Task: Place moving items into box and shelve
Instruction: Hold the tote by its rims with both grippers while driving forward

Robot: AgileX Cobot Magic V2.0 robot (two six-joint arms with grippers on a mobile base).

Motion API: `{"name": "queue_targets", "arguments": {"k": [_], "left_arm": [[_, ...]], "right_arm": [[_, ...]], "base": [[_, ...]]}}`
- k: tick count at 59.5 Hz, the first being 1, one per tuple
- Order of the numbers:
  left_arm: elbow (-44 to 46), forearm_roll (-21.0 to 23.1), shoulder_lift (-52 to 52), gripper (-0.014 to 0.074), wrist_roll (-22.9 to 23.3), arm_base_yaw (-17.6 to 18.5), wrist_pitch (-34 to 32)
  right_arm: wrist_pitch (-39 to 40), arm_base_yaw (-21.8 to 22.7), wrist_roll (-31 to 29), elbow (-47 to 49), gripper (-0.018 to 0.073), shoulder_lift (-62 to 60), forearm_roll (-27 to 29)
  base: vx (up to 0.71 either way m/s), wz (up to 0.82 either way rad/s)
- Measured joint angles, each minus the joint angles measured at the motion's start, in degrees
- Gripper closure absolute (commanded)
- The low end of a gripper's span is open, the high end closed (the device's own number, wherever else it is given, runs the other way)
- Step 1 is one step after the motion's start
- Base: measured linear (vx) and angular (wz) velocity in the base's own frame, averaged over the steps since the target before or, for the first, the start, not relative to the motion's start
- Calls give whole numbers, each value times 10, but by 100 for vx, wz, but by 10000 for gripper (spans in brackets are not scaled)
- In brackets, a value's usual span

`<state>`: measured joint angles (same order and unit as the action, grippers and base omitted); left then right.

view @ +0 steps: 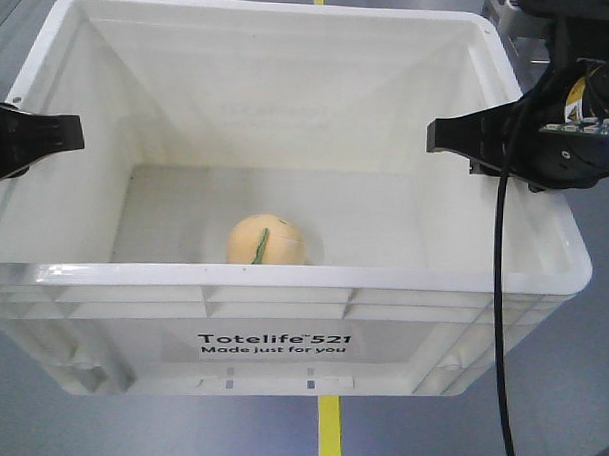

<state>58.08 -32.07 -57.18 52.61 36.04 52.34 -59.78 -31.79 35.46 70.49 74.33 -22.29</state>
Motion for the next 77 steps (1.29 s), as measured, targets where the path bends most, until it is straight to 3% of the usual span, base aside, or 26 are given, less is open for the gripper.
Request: {"name": "queue_targets", "arguments": {"k": [77], "left_arm": [[0, 0, 0, 432, 0, 0, 0]], "right_arm": [[0, 0, 0, 0, 477, 0, 0]], "base": [[36, -6]]}}
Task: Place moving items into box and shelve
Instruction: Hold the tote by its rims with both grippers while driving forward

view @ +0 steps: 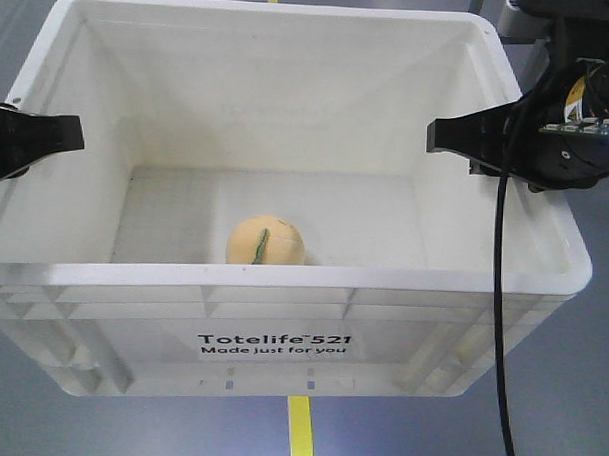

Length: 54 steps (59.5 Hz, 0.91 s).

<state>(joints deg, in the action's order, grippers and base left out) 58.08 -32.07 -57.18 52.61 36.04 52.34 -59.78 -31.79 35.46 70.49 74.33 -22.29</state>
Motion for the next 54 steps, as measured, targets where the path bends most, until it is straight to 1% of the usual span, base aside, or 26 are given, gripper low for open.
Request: {"name": "queue_targets", "arguments": {"k": [22, 54], "left_arm": [[0, 0, 0, 432, 0, 0, 1], [0, 0, 0, 432, 0, 0, 0]], "right_arm": [[0, 0, 0, 0, 477, 0, 0], [0, 0, 0, 0, 477, 0, 0]], "base": [[36, -19], [33, -44]]}}
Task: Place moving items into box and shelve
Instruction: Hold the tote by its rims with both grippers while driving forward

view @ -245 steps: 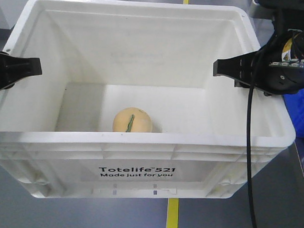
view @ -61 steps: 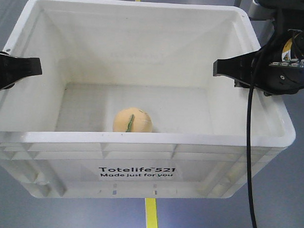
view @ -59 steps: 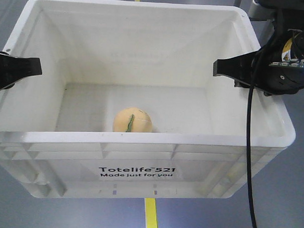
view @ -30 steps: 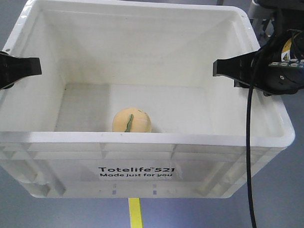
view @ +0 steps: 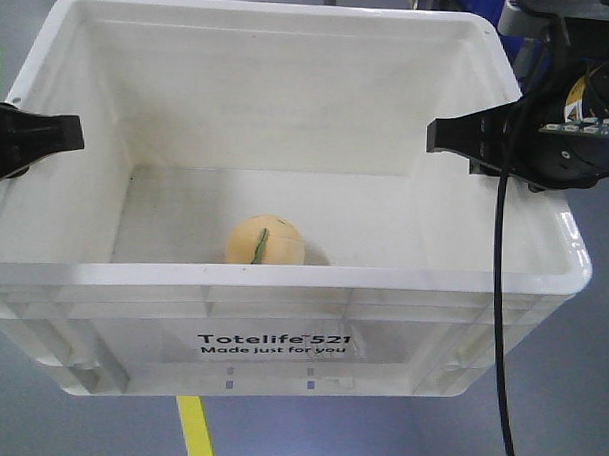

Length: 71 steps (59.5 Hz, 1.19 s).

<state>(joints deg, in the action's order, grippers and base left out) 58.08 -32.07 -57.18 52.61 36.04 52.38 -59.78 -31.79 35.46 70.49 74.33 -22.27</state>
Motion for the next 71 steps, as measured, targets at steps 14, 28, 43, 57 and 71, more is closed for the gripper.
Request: {"name": "queue_targets", "arguments": {"k": [14, 28, 43, 57, 71], "left_arm": [[0, 0, 0, 432, 0, 0, 0], [0, 0, 0, 432, 0, 0, 0], [0, 0, 0, 432, 0, 0, 0], [0, 0, 0, 432, 0, 0, 0], [0, 0, 0, 432, 0, 0, 0]], "right_arm": [[0, 0, 0, 0, 477, 0, 0], [0, 0, 0, 0, 477, 0, 0], [0, 0, 0, 0, 477, 0, 0], [0, 0, 0, 0, 477, 0, 0], [0, 0, 0, 0, 477, 0, 0]], "base": [[30, -45], [27, -43], [24, -48], [22, -56], [21, -59]]}}
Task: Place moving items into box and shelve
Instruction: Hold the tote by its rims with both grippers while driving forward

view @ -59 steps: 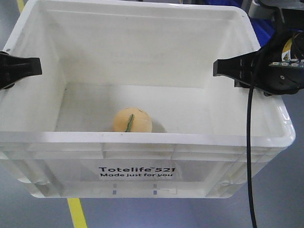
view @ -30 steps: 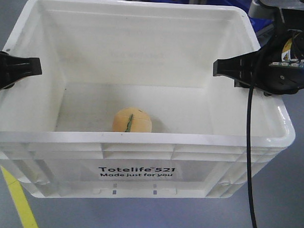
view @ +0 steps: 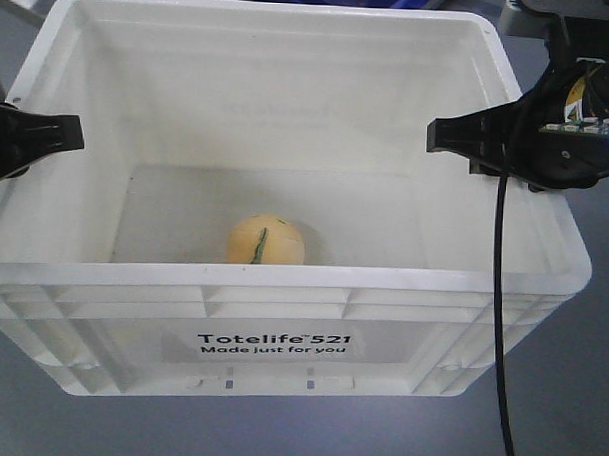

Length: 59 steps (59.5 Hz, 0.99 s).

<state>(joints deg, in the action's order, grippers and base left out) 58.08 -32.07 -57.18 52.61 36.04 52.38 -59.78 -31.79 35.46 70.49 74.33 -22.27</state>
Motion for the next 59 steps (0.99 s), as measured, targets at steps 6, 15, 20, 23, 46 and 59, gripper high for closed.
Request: {"name": "queue_targets", "arguments": {"k": [6, 15, 20, 23, 46, 59], "left_arm": [[0, 0, 0, 432, 0, 0, 0], [0, 0, 0, 432, 0, 0, 0], [0, 0, 0, 432, 0, 0, 0], [0, 0, 0, 432, 0, 0, 0], [0, 0, 0, 432, 0, 0, -1], [0, 0, 0, 432, 0, 0, -1]], "right_arm": [[0, 0, 0, 0, 477, 0, 0], [0, 0, 0, 0, 477, 0, 0], [0, 0, 0, 0, 477, 0, 0], [0, 0, 0, 0, 477, 0, 0], [0, 0, 0, 0, 477, 0, 0], [0, 0, 0, 0, 477, 0, 0]], "base": [[20, -60], [18, -62], [17, -63], [17, -62], [17, -53], [19, -35]]}}
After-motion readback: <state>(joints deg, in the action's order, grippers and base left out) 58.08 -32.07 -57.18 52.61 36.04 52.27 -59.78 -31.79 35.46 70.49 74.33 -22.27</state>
